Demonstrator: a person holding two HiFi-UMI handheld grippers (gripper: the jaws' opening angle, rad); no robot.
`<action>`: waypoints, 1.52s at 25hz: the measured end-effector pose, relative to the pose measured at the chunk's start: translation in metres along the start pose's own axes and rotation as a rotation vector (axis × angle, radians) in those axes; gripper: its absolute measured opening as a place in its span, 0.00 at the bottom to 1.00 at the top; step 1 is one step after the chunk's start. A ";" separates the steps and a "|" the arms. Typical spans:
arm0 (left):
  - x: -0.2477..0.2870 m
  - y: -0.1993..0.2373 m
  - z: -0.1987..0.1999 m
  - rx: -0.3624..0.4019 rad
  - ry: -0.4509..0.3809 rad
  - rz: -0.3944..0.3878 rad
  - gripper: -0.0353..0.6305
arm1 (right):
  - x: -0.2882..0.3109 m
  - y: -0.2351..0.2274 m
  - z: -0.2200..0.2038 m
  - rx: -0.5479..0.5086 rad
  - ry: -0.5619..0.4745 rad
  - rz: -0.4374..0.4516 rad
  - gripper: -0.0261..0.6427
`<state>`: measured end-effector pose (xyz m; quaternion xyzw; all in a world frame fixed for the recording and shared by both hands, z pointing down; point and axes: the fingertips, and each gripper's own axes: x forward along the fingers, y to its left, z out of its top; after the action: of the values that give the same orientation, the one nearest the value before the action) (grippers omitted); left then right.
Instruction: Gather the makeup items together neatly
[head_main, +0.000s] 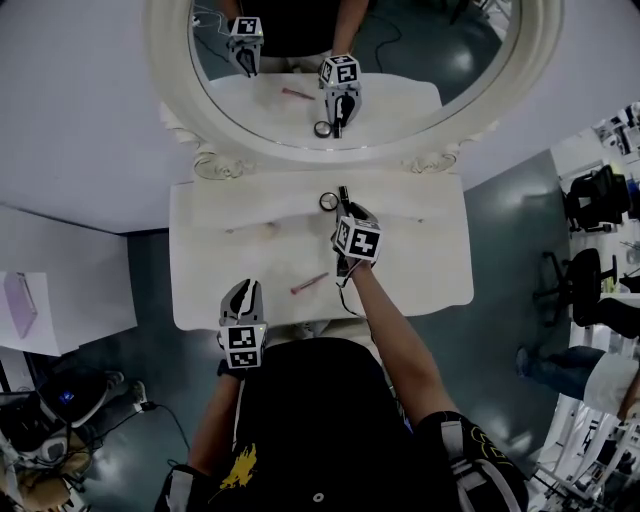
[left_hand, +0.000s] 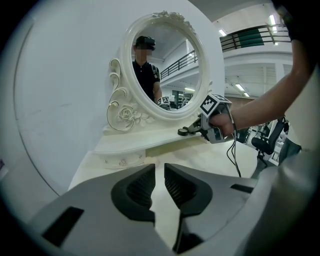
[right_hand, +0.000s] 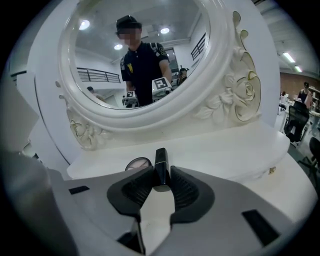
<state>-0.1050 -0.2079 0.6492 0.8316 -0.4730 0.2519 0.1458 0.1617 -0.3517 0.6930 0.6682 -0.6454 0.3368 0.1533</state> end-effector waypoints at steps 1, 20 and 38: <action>0.000 0.001 -0.001 0.001 0.000 0.001 0.15 | -0.001 0.001 0.000 -0.010 -0.001 -0.004 0.22; -0.020 0.025 -0.021 -0.015 0.000 0.019 0.15 | -0.072 0.100 -0.224 -1.312 0.392 0.636 0.26; -0.023 0.023 -0.023 -0.032 -0.001 0.030 0.14 | -0.055 0.051 -0.062 -0.169 0.133 0.202 0.13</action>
<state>-0.1408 -0.1921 0.6551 0.8221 -0.4894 0.2461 0.1553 0.1005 -0.2764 0.6900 0.5609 -0.7238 0.3385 0.2167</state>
